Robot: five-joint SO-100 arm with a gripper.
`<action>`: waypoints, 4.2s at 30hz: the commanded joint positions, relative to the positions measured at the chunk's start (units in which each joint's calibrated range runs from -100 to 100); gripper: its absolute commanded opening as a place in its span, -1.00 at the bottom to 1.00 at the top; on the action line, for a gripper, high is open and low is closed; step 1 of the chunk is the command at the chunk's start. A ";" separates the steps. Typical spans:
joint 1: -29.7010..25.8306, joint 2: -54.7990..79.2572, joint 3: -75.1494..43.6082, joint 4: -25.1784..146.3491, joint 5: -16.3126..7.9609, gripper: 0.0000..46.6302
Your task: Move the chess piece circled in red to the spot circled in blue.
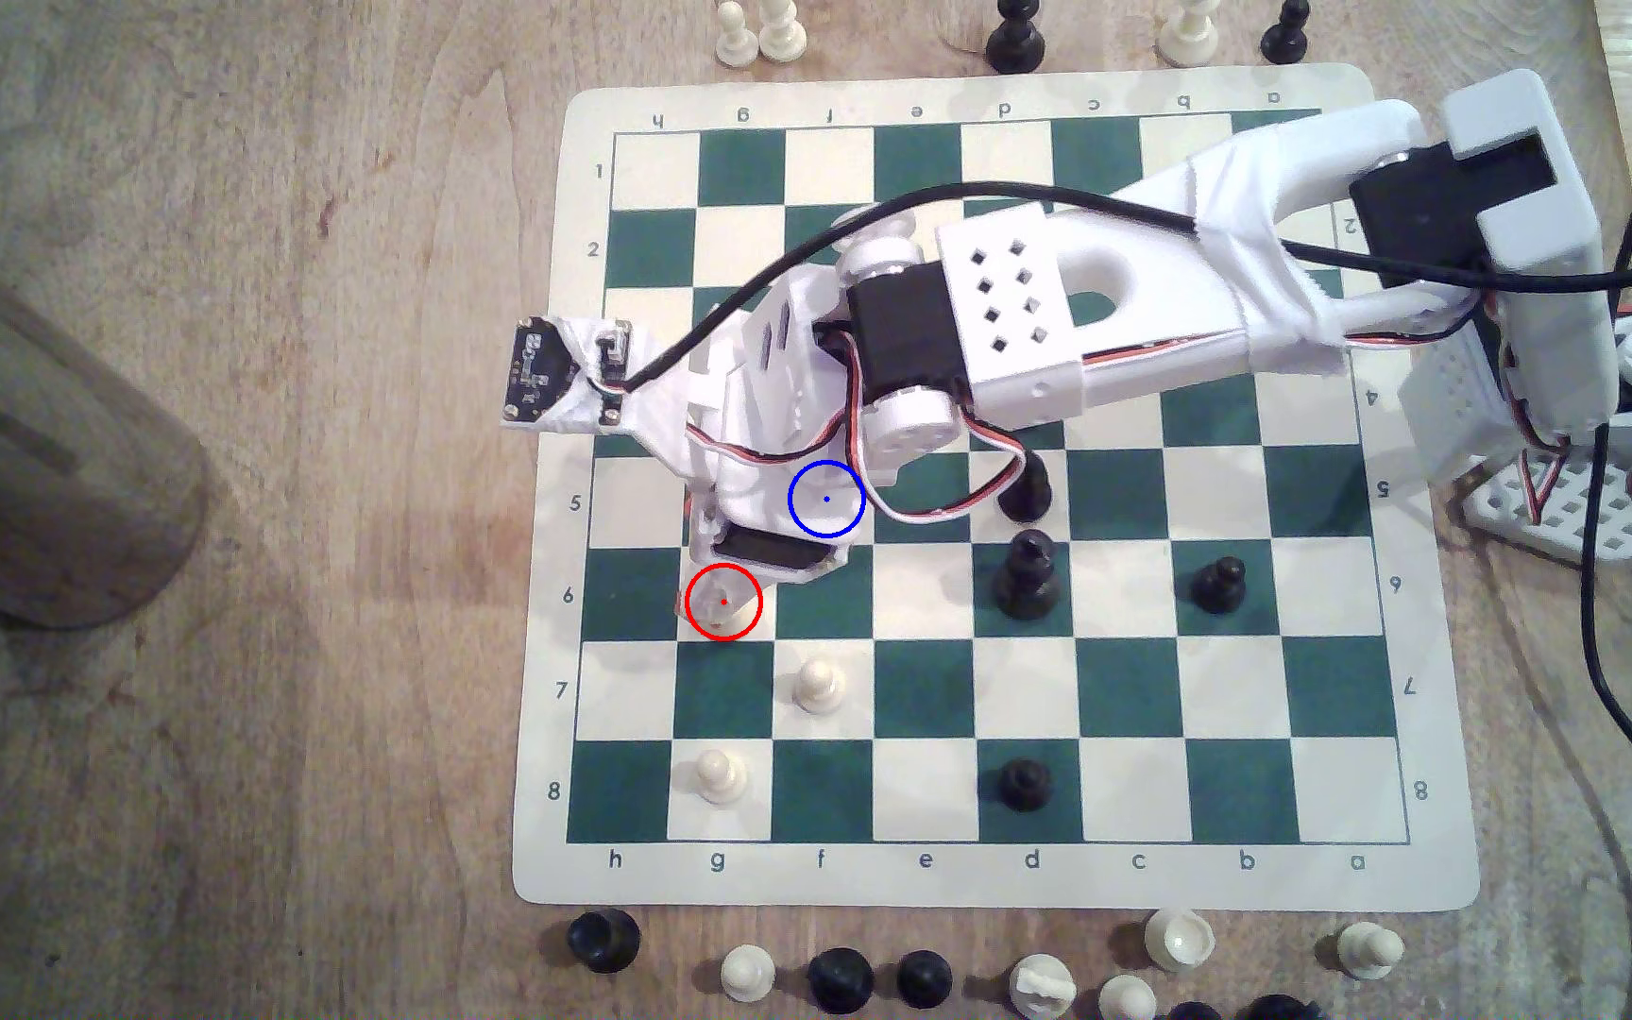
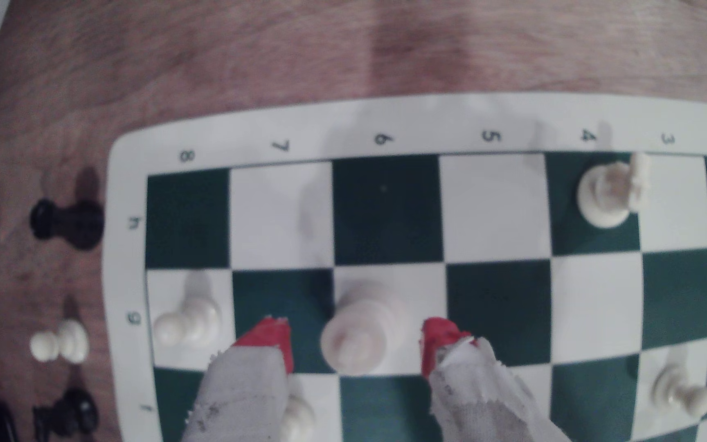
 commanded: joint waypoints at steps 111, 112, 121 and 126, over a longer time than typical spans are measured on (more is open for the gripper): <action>5.61 -21.37 32.73 -10.56 1.22 -0.99; 5.53 -21.88 33.37 -10.56 1.32 -0.99; 4.75 -22.38 34.36 -10.56 1.27 -0.99; 4.75 -21.88 34.00 -10.56 1.32 -0.99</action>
